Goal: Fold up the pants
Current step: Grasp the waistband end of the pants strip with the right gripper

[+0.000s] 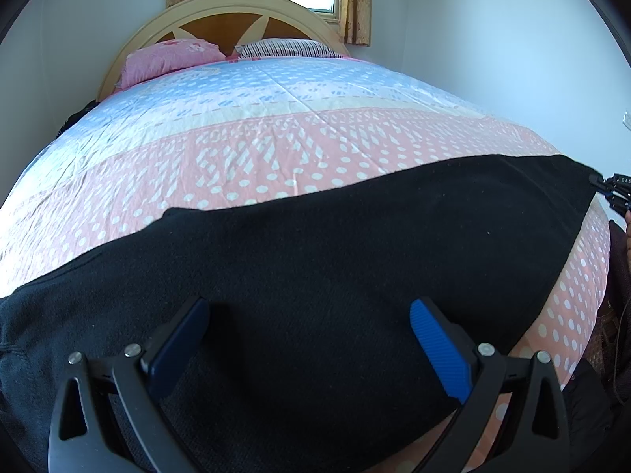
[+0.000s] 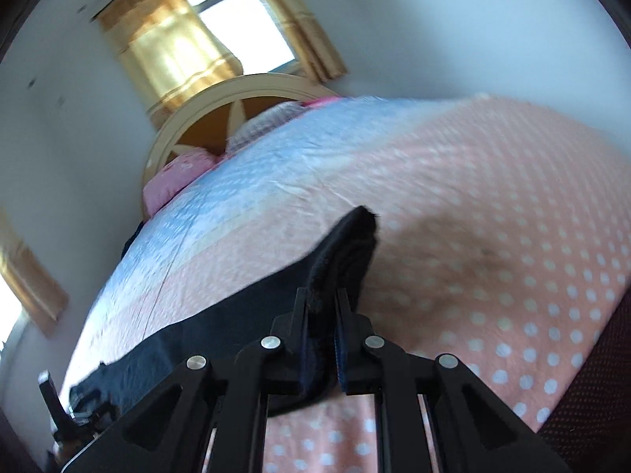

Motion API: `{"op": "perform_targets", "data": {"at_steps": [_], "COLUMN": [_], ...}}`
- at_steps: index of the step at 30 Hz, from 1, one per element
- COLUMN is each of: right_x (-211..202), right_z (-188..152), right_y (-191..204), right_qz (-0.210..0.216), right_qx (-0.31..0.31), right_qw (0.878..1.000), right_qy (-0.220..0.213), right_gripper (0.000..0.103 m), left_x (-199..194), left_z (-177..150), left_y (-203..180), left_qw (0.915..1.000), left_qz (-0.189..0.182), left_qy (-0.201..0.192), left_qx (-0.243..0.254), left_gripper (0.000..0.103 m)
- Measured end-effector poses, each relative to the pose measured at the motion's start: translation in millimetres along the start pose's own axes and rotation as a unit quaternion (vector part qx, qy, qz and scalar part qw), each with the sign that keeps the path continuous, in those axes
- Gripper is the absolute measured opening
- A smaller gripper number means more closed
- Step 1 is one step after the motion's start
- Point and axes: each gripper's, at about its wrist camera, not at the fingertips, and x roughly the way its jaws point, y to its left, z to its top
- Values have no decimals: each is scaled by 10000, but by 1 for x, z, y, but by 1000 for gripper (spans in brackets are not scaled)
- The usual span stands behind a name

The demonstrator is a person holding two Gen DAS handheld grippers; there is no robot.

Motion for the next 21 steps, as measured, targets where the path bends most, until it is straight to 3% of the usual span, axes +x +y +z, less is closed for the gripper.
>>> {"op": "perform_targets", "data": {"at_steps": [7,13,18,21], "right_x": [4,30,49,67], "right_z": [-14,-55,-92,-103], "right_y": [104,168,190,187], "right_qz": [378,574,554,523], "right_qx": [-1497,-2641,-3236,-3188], "right_qw": [9880,9615,9406,9385], "right_qy": [24,496,871,1221], "right_gripper": [11,11,11,12], "left_x": [0,-2,-1,-2], "left_z": [1,1,2,2], "left_y": [0,2,2,2], "left_qw": [10000,9999,9998,9997], "left_qz": [-58,-137,-177,-201], "left_qy": [-10,-37,-39,-47], "left_qx": [-38,-69,-95,-108], "left_gripper": [103,103,103,103]}}
